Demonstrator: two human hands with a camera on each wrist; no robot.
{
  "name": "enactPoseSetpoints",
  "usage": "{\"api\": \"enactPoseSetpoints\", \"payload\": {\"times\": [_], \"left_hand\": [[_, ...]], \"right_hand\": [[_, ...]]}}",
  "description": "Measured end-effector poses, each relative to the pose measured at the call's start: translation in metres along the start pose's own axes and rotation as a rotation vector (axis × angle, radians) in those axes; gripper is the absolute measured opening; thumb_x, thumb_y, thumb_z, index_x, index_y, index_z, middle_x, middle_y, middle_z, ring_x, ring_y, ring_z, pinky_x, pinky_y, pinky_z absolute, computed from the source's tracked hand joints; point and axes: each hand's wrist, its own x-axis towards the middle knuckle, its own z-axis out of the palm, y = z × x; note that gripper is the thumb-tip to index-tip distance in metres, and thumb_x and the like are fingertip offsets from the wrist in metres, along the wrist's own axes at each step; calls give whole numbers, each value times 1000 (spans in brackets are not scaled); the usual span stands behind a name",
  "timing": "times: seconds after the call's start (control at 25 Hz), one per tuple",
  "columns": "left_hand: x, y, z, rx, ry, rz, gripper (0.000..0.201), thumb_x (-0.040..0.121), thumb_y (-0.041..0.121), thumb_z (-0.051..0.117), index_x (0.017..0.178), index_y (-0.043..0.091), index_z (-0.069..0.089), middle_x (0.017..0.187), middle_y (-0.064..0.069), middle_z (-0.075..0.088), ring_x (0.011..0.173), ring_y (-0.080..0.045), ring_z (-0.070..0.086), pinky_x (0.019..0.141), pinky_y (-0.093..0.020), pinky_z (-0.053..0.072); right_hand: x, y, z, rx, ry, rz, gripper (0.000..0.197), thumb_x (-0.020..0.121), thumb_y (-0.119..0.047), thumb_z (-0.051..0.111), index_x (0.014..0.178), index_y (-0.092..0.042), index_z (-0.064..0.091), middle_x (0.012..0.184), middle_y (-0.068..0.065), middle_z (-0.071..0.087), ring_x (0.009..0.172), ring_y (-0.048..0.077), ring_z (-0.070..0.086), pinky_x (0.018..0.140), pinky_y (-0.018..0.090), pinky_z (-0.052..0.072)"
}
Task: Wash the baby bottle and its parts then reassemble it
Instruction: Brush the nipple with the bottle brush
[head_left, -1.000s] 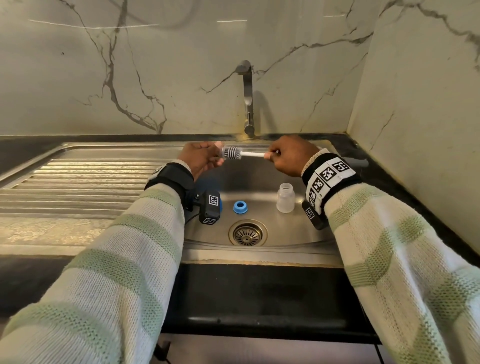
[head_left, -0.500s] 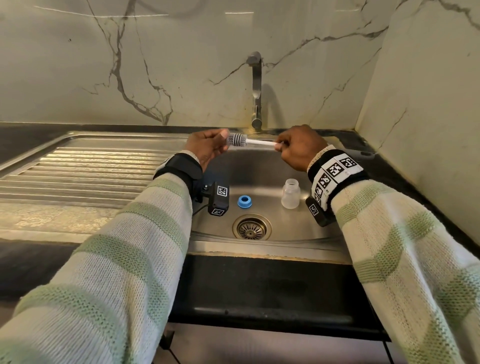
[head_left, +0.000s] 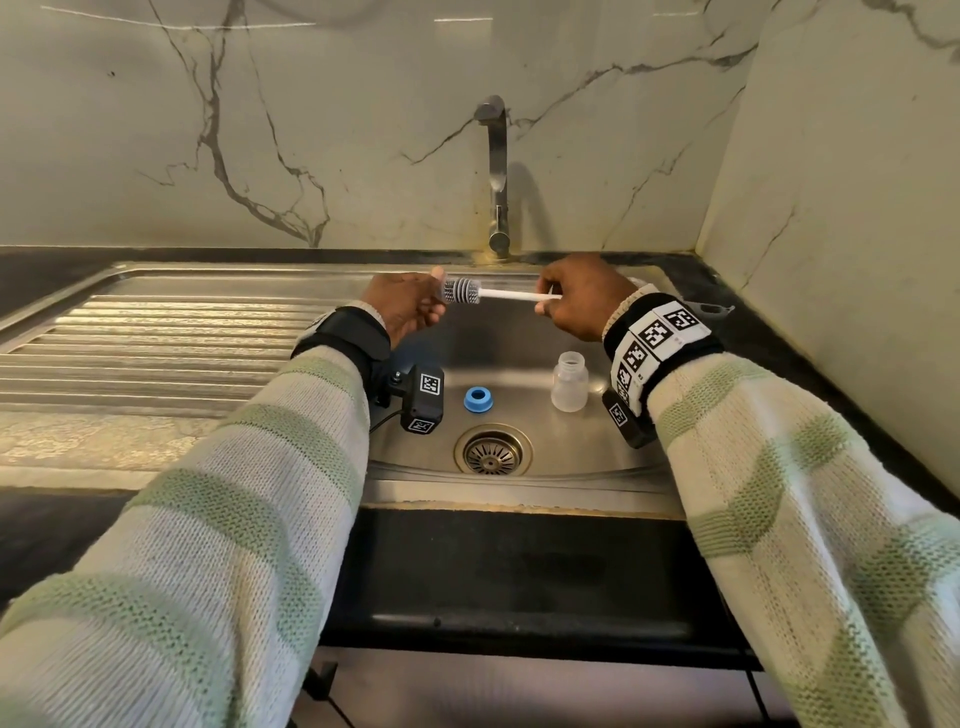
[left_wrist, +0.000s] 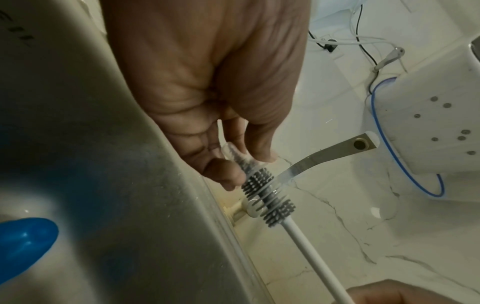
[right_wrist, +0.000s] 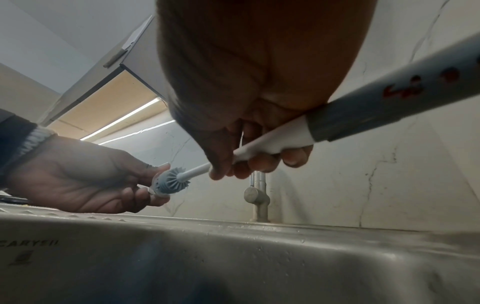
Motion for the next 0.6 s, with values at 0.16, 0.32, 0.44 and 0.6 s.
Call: {"api": "enactPoseSetpoints", "payload": {"times": [0.16, 0.32, 0.44, 0.6], "left_hand": [[-1, 7, 10, -60, 10, 147, 15, 93, 16, 68, 96, 2, 70, 72, -8, 63, 62, -14, 53, 64, -23, 51], [4, 13, -2, -90, 50, 243, 18, 91, 14, 69, 104, 2, 73, 77, -11, 63, 63, -15, 52, 69, -27, 51], [-1, 7, -3, -65, -10, 199, 18, 94, 15, 65, 102, 0, 71, 74, -10, 63, 62, -15, 54, 64, -25, 52], [-1, 6, 3, -83, 38, 63, 32, 97, 23, 61, 108, -7, 64, 82, -18, 64, 60, -17, 58, 56, -23, 54]], "right_hand": [[-5, 2, -13, 6, 108, 6, 18, 91, -25, 62, 99, -16, 75, 91, 5, 69, 79, 21, 58, 75, 28, 44], [-4, -14, -11, 3, 7, -53, 24, 92, -18, 49, 82, -6, 68, 78, 15, 66, 65, 26, 52, 57, 28, 37], [-4, -11, -8, -50, -8, -64, 24, 95, -21, 50, 85, -8, 68, 77, 8, 63, 69, 24, 54, 57, 25, 34], [-2, -4, -7, 3, 66, -25, 17, 92, -29, 63, 94, -17, 75, 82, -1, 67, 75, 18, 59, 74, 29, 47]]}}
